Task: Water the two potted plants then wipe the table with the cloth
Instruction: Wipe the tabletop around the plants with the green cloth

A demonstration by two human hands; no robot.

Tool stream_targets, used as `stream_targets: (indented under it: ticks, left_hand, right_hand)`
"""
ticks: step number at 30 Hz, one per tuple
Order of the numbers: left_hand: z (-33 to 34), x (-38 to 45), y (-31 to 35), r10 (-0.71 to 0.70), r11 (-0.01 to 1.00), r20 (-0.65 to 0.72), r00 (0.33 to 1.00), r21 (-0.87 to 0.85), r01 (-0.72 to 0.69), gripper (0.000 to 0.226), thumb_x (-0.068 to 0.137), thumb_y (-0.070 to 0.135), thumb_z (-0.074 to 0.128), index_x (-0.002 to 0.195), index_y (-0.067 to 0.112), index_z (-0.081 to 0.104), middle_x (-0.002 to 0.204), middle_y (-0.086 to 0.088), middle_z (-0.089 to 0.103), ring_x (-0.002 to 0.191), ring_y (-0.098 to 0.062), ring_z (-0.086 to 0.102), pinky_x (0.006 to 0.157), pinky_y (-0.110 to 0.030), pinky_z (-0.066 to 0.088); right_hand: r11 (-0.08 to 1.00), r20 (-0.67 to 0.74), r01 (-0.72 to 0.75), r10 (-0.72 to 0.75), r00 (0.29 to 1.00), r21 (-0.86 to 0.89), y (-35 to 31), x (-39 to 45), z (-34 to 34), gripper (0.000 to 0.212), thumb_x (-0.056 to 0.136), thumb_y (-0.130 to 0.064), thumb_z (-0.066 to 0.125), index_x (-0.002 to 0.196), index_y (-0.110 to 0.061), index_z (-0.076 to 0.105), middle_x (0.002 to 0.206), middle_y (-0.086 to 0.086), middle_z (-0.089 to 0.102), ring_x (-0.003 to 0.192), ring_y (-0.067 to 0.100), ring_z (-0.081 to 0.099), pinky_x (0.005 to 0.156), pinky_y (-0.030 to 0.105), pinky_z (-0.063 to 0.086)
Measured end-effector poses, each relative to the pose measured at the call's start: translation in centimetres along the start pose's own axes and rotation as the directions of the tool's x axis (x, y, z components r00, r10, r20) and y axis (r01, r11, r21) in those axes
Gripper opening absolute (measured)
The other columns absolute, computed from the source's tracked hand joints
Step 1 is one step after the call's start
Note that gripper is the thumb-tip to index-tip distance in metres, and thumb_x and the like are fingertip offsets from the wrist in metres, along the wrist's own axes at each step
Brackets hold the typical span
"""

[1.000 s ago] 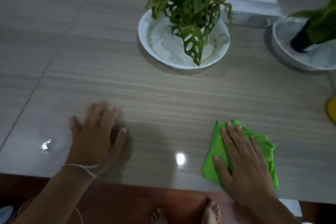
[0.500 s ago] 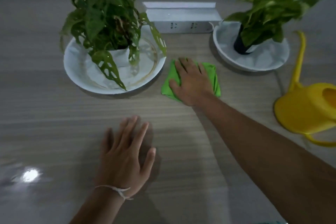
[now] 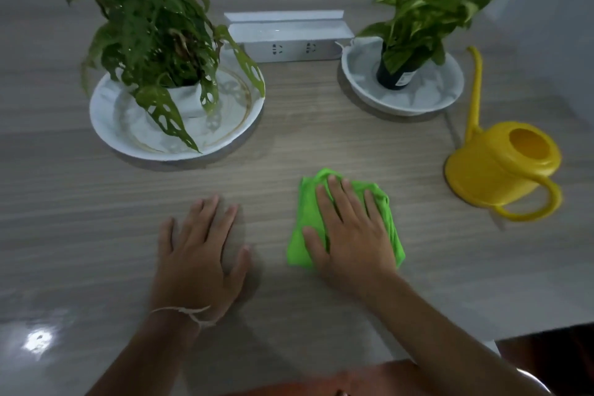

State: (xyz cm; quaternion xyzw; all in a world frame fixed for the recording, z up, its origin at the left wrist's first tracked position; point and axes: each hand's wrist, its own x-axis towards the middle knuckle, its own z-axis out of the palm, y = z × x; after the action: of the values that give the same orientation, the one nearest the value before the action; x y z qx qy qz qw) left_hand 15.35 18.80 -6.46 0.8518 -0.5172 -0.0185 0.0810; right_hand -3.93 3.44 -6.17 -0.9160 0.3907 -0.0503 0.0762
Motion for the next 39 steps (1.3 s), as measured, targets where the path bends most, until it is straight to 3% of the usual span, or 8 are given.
stream_targets:
  ticks: [5,9,15,21,25,30,34,39]
  left_hand:
    - [0.8,-0.9,0.0,-0.018,1.000,0.011,1.000,-0.020,0.018,0.069,0.094,0.060,0.028,0.152,0.025,0.037,0.162,-0.005,0.030,0.152,-0.025,0.021,0.120,-0.055,0.015]
    - [0.6,-0.7,0.2,-0.038,0.999,0.035,0.999,-0.008,0.039,0.071,0.091,0.062,0.025,0.152,0.026,0.036,0.162,-0.004,0.029,0.152,-0.024,0.020,0.120,-0.056,0.016]
    - [0.2,-0.2,0.0,-0.017,1.000,0.033,0.999,-0.018,0.017,0.072,0.089,0.062,0.026,0.151,0.029,0.036,0.163,-0.005,0.028,0.152,-0.025,0.021,0.121,-0.054,0.014]
    - [0.4,-0.3,-0.1,-0.016,1.000,0.030,0.999,-0.015,0.016,0.074,0.089,0.064,0.022,0.154,0.031,0.031,0.165,-0.004,0.023,0.153,-0.023,0.015,0.122,-0.053,0.012]
    - [0.4,-0.1,0.0,-0.013,1.000,0.025,1.000,-0.003,0.013,0.075,0.088,0.064,0.023,0.153,0.027,0.034,0.164,-0.006,0.025,0.152,-0.027,0.019,0.120,-0.056,0.018]
    - [0.5,-0.3,0.2,-0.012,1.000,0.025,1.000,0.007,0.012,0.076,0.090,0.065,0.020,0.154,0.026,0.032,0.164,-0.007,0.025,0.151,-0.029,0.020,0.118,-0.056,0.018]
    - [0.6,-0.1,-0.2,-0.016,0.999,0.039,0.999,0.031,0.014,0.075,0.090,0.067,0.020,0.154,0.031,0.029,0.164,-0.004,0.025,0.152,-0.025,0.018,0.120,-0.054,0.017]
    - [0.4,0.0,-0.1,-0.015,1.000,0.041,0.999,0.009,0.015,0.077,0.087,0.069,0.021,0.153,0.031,0.033,0.163,-0.004,0.027,0.152,-0.025,0.019,0.119,-0.054,0.019]
  right_hand:
    - [0.997,-0.012,-0.065,0.064,0.998,-0.033,5.7,-4.6,-1.0,0.074,0.092,-0.062,0.038,0.156,-0.023,0.038,0.166,0.004,0.030,0.154,0.025,0.025,0.124,0.051,0.019]
    - [0.957,0.004,-0.281,0.282,0.959,-0.066,8.7,0.8,-1.6,0.071,0.097,-0.059,0.030,0.160,-0.026,0.029,0.168,0.004,0.023,0.155,0.028,0.019,0.125,0.049,0.012]
    - [0.909,0.076,-0.403,0.411,0.908,-0.102,7.2,6.5,-1.3,0.073,0.101,-0.058,0.020,0.163,-0.022,0.009,0.171,0.006,0.006,0.157,0.028,0.002,0.125,0.054,0.001]
    - [0.996,0.026,-0.062,0.064,0.998,-0.066,-0.7,-3.7,0.0,0.074,0.097,-0.059,0.028,0.160,-0.020,0.027,0.169,0.009,0.021,0.156,0.030,0.015,0.125,0.056,0.011]
    - [0.996,0.023,0.065,-0.064,0.998,-0.059,2.7,-10.8,-0.6,0.072,0.095,-0.064,0.039,0.157,-0.026,0.037,0.167,0.001,0.026,0.155,0.023,0.020,0.124,0.052,0.020]
    - [0.965,0.024,-0.236,0.240,0.971,-0.115,9.4,-7.3,-1.6,0.079,0.093,-0.069,0.021,0.160,-0.029,0.026,0.169,0.000,0.021,0.156,0.023,0.016,0.125,0.051,0.013]
    - [0.884,0.017,-0.461,0.464,0.886,-0.084,7.3,-0.1,-1.3,0.077,0.096,-0.063,0.021,0.162,-0.023,0.017,0.170,0.007,0.015,0.156,0.029,0.010,0.124,0.056,0.005]
    - [0.995,0.035,-0.082,0.084,0.996,-0.053,-1.3,-2.5,0.1,0.076,0.096,-0.062,0.027,0.161,-0.022,0.023,0.169,0.009,0.019,0.156,0.030,0.012,0.124,0.058,0.006]
